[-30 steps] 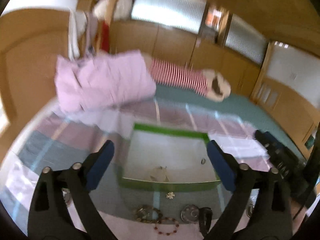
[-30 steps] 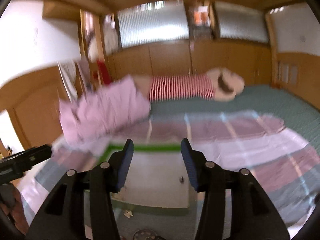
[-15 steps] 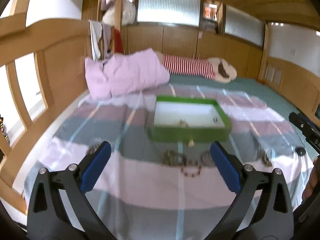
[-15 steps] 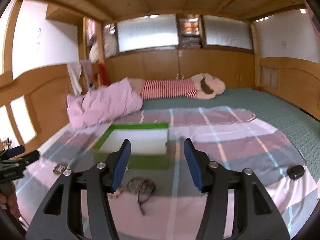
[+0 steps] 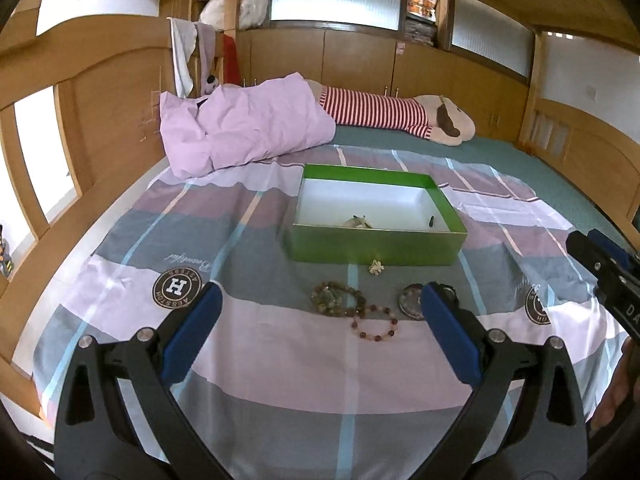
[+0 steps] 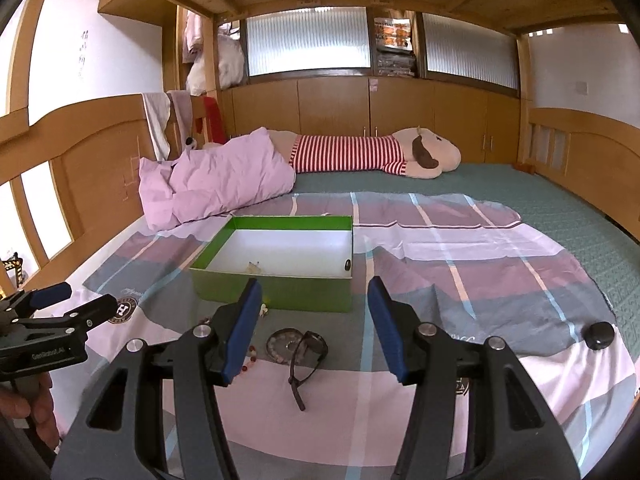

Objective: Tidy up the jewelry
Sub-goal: 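Withdraw both grippers and move the right gripper toward the black sunglasses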

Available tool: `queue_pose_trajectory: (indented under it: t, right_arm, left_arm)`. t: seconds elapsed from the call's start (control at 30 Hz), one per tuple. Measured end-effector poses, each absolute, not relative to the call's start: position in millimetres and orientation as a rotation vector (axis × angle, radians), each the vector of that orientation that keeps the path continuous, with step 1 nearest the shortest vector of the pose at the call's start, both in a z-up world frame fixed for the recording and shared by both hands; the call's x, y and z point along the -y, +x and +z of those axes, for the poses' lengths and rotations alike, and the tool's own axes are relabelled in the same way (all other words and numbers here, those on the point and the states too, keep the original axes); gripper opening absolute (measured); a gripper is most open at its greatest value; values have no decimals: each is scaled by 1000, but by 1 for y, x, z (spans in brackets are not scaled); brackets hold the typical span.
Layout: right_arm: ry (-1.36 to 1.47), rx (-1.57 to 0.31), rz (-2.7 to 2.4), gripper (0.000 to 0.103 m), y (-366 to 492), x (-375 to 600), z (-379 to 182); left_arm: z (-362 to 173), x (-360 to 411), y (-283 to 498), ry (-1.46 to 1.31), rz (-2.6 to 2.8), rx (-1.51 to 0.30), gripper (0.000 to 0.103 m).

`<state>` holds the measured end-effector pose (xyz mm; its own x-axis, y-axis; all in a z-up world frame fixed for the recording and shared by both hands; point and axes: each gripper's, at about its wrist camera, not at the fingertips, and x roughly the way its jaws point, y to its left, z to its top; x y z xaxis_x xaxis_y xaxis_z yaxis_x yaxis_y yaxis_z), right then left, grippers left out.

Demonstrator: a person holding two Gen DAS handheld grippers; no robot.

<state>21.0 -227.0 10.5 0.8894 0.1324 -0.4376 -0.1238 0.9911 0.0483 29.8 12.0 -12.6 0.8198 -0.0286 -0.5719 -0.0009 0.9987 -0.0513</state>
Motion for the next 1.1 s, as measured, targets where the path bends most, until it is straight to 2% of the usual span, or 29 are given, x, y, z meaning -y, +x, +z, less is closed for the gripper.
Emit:
queue_pose_trajectory:
  t: [0.17,1.1]
  right_arm:
    - [32,-473,134,64,24,226,8]
    - [30,-526,150,65,35,223,-7]
  left_arm:
    - [-12,-9,30,-41,-21,-608,98]
    - [-12,-6,31,-32,-27,-621,98]
